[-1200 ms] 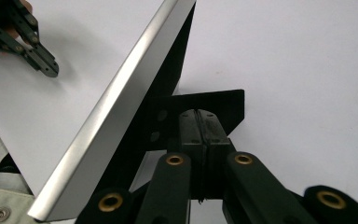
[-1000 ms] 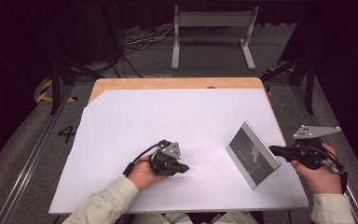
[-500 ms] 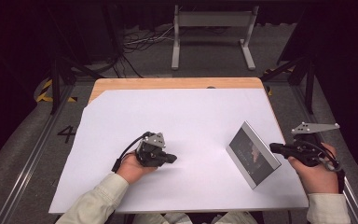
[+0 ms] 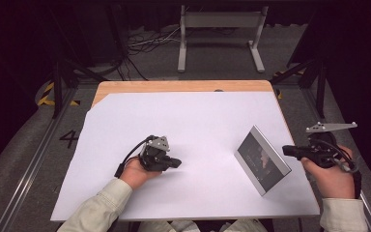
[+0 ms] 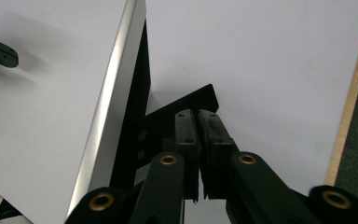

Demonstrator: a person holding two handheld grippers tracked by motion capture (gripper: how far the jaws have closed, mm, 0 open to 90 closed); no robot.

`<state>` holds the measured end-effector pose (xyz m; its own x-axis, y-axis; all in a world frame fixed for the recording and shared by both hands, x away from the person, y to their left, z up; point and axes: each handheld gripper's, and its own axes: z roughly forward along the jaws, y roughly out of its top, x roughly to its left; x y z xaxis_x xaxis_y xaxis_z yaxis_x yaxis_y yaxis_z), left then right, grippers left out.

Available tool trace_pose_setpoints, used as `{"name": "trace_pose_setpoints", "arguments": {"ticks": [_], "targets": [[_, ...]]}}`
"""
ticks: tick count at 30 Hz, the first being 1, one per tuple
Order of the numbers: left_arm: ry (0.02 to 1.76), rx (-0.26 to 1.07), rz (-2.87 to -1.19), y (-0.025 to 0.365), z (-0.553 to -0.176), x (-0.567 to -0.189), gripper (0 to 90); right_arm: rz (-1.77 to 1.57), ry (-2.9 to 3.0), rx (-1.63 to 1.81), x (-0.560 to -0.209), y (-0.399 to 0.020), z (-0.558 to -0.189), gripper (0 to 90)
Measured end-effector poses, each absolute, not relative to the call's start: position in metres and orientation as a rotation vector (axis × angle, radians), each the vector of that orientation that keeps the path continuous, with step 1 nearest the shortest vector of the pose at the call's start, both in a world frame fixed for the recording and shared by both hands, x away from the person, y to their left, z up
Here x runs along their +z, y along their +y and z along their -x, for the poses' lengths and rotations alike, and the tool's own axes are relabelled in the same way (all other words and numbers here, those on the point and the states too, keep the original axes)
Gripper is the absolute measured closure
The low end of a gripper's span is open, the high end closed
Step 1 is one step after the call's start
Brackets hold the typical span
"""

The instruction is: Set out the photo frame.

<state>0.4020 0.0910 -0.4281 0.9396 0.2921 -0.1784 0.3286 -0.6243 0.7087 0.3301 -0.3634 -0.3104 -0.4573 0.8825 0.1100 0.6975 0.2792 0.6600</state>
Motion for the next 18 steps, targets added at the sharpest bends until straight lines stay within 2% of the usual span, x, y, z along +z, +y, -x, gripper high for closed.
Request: {"name": "trace_pose_setpoints", "arguments": {"ticks": [18], "targets": [[0.455,-0.062,-2.276,0.093,-0.405,-0.43,86.9,-1.499,2.286,0.874,-0.289,-0.357,-0.342,84.4]]}}
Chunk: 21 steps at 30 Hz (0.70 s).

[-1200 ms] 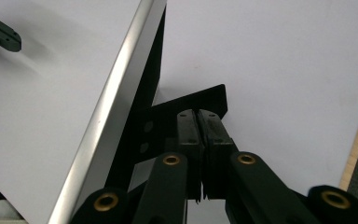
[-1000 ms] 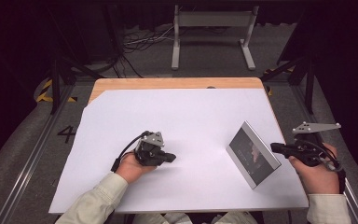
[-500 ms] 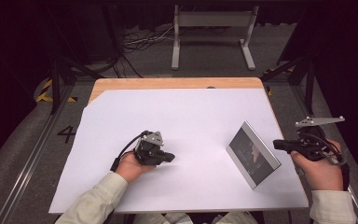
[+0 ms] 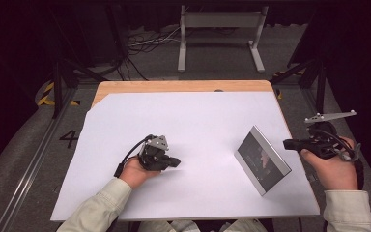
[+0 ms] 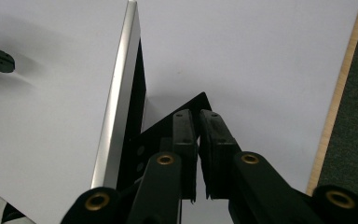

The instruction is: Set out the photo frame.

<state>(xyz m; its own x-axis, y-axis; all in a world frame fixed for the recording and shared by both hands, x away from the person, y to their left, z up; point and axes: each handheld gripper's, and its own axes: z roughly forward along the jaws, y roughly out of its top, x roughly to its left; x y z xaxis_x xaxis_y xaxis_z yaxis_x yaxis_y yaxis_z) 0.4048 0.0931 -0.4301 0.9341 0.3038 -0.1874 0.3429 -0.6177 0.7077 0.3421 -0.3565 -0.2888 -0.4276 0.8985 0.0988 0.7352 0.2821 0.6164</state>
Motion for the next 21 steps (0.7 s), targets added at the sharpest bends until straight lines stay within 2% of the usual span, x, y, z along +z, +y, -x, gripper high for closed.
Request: {"name": "trace_pose_setpoints", "arguments": {"ticks": [21], "targets": [[0.454,-0.058,-2.283,0.091,-0.406,-0.432,86.4,-1.481,2.327,0.865,-0.275,-0.333,-0.343,76.7]]}}
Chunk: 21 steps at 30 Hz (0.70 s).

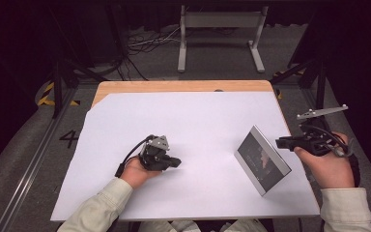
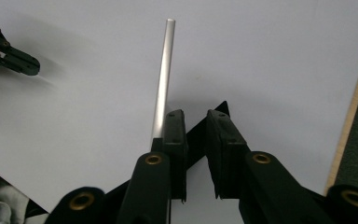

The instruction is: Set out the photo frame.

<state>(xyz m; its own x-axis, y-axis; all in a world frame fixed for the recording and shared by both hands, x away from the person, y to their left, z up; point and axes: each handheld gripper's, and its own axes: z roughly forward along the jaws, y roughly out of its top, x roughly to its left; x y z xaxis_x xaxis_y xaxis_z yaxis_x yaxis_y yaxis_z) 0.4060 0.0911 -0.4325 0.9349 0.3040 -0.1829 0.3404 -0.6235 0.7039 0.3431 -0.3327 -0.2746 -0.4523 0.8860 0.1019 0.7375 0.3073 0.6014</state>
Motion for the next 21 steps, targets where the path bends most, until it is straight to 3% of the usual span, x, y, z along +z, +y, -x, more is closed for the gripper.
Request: {"name": "trace_pose_setpoints", "arguments": {"ticks": [21], "targets": [[0.446,-0.06,-2.283,0.09,-0.406,-0.432,86.1,-1.539,2.331,0.895,-0.282,-0.317,-0.345,69.8]]}}
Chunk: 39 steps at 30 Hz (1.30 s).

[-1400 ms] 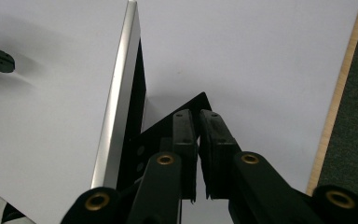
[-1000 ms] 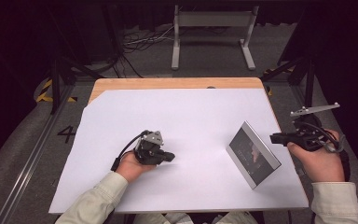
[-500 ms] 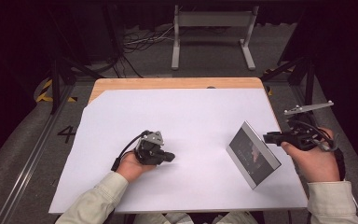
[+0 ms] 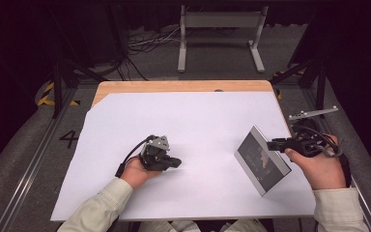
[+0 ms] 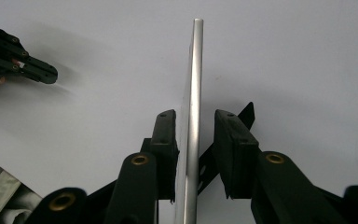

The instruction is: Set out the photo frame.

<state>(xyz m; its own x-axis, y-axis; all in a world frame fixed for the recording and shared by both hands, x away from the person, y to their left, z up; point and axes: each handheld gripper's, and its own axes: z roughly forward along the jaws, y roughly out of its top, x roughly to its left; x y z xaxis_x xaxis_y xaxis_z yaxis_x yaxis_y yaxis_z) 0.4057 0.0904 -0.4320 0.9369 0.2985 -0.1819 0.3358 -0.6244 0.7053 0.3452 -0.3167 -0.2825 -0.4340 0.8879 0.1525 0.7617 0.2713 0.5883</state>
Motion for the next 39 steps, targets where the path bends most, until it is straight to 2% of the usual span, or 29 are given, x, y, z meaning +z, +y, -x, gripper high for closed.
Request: {"name": "trace_pose_setpoints", "arguments": {"ticks": [28,34,39], "targets": [[0.452,-0.06,-2.281,0.091,-0.405,-0.432,85.3,-1.586,2.39,0.819,-0.311,-0.308,-0.352,72.2],[0.451,-0.059,-2.281,0.091,-0.406,-0.432,85.3,-1.581,2.396,0.803,-0.313,-0.306,-0.353,74.7],[0.451,-0.061,-2.283,0.091,-0.406,-0.432,85.3,-1.571,2.404,0.795,-0.311,-0.305,-0.352,81.5]]}}
